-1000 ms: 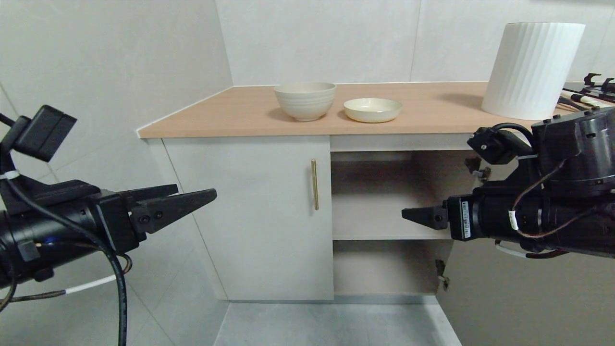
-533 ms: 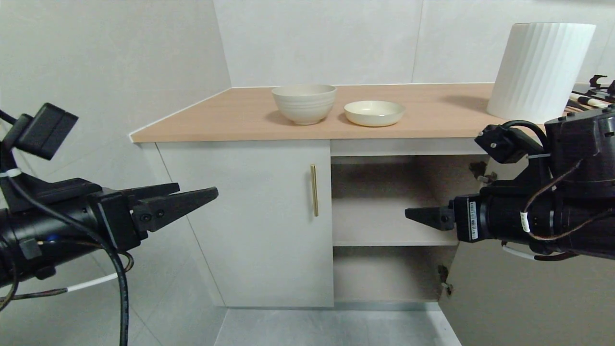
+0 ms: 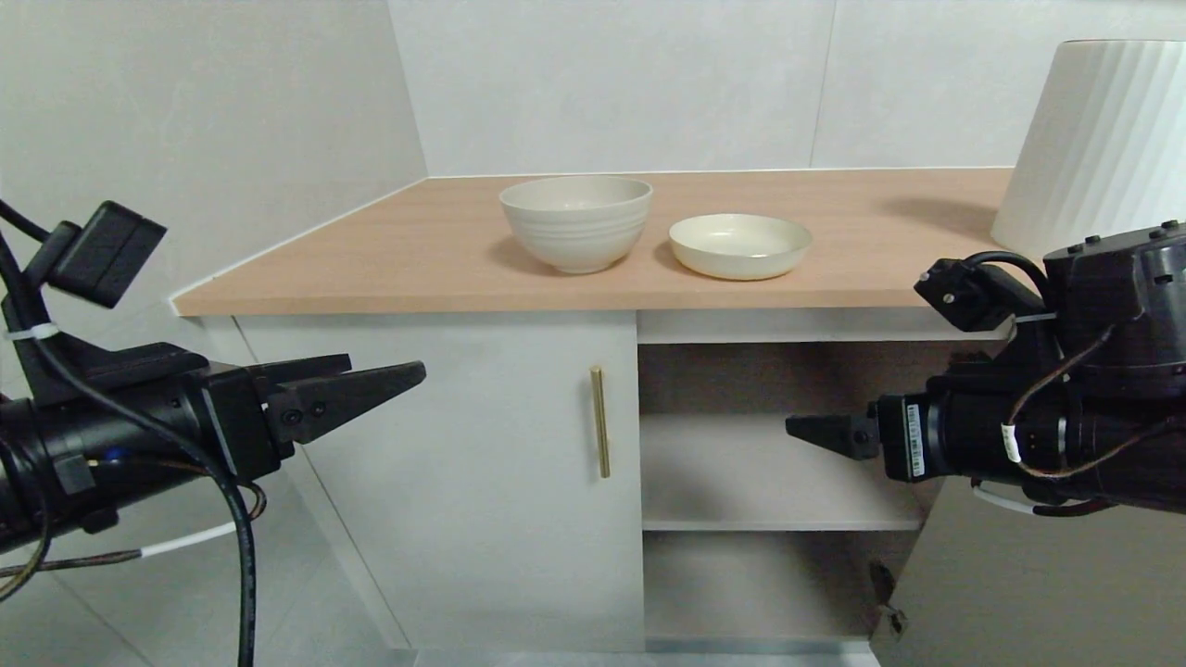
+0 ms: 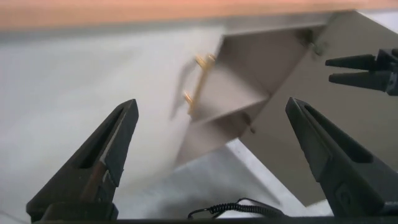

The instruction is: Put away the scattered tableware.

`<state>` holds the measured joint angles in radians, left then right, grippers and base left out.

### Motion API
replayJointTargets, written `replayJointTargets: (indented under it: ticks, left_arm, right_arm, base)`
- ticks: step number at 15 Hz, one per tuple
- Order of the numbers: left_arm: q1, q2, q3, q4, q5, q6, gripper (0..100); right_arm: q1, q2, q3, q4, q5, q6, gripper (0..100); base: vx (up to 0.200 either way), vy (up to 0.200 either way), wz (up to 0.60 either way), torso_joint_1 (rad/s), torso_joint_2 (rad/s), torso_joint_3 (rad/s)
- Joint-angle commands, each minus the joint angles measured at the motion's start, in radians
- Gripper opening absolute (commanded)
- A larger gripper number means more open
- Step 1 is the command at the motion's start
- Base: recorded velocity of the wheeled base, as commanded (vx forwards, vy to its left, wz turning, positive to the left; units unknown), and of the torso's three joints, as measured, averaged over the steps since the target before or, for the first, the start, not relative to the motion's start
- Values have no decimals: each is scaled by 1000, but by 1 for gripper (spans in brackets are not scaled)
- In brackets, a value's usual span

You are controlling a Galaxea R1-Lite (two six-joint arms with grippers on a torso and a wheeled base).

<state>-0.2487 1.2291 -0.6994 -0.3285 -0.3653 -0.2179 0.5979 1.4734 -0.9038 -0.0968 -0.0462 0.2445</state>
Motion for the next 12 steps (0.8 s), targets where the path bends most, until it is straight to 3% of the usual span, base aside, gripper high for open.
replayJointTargets:
  ticks: [1, 10, 12]
  left_arm:
    - [-1, 6, 0, -1, -4, -1, 100]
    - [-1, 18, -5, -4, -20, -1, 100]
    - [-1, 29, -6, -4, -20, -1, 100]
  right_arm:
    - [0, 1, 5, -1, 0, -1, 100]
    - [2, 5, 8, -1, 0, -2, 100]
    - [2, 7, 8, -1, 0, -2, 100]
  base:
    - [0, 0, 0, 0, 0, 0]
    - [0, 0, 0, 0, 0, 0]
    - [0, 0, 0, 36, -232, -188]
